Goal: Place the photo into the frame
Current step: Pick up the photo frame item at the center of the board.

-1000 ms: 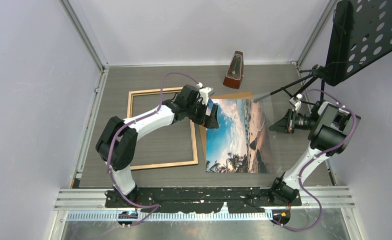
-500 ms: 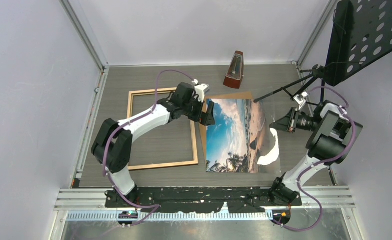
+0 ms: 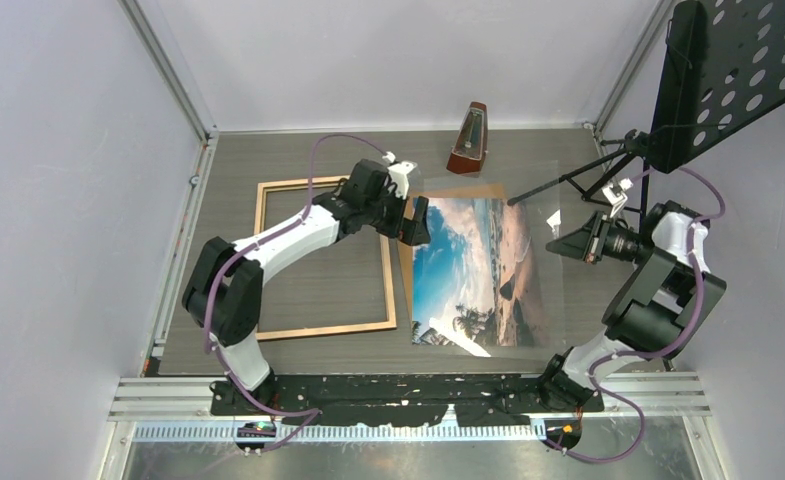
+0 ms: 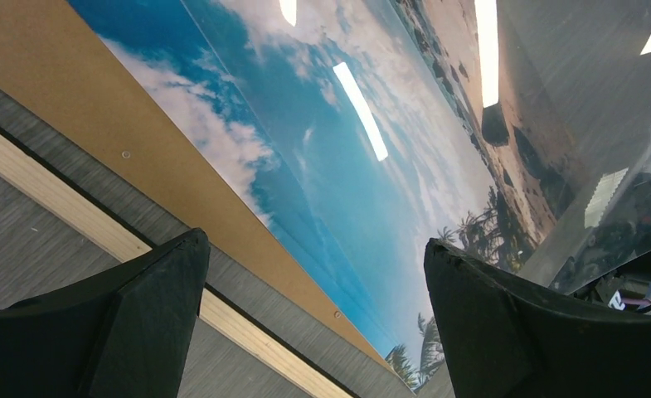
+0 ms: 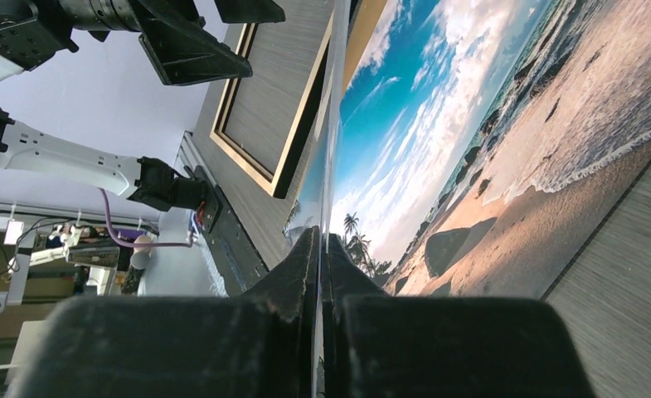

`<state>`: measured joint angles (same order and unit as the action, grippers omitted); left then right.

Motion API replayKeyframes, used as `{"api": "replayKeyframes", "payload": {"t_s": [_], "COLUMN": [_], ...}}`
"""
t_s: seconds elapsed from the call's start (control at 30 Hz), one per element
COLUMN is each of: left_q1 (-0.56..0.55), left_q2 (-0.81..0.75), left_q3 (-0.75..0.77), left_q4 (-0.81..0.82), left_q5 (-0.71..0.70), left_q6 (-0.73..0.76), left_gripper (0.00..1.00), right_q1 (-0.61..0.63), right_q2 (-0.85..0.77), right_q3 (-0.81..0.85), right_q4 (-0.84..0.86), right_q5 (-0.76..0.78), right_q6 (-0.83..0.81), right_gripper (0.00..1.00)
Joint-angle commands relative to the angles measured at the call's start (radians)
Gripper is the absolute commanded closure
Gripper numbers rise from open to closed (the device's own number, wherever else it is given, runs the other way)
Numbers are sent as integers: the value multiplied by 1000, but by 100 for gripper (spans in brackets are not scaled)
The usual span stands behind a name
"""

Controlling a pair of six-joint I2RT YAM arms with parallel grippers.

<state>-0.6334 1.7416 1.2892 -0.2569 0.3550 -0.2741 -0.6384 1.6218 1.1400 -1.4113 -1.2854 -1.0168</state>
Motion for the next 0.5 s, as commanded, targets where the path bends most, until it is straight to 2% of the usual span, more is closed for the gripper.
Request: {"api": "replayKeyframes", "payload": {"t_s": [0.0, 0.17, 0.33, 0.47], "left_q1": [16, 25, 34, 40], "left_q2": [-41, -52, -59, -64], "left_q3": [36, 36, 34, 28], "left_q4": [1, -1, -8, -7], "left_q5": [-16, -16, -13, -13], "left_q6": [23, 32, 35, 36], "left_gripper": [1, 1, 1, 1], "right_q1": [-30, -53, -53, -53], "right_q2": [-89, -193, -360, -472], "right_q3": [-10, -20, -73, -91], "right_q4": [-23, 29, 237, 335], "right_q5": [-37, -12, 42, 71], "right_q6": [27, 99, 315, 413], "right_gripper": [94, 94, 94, 94]}}
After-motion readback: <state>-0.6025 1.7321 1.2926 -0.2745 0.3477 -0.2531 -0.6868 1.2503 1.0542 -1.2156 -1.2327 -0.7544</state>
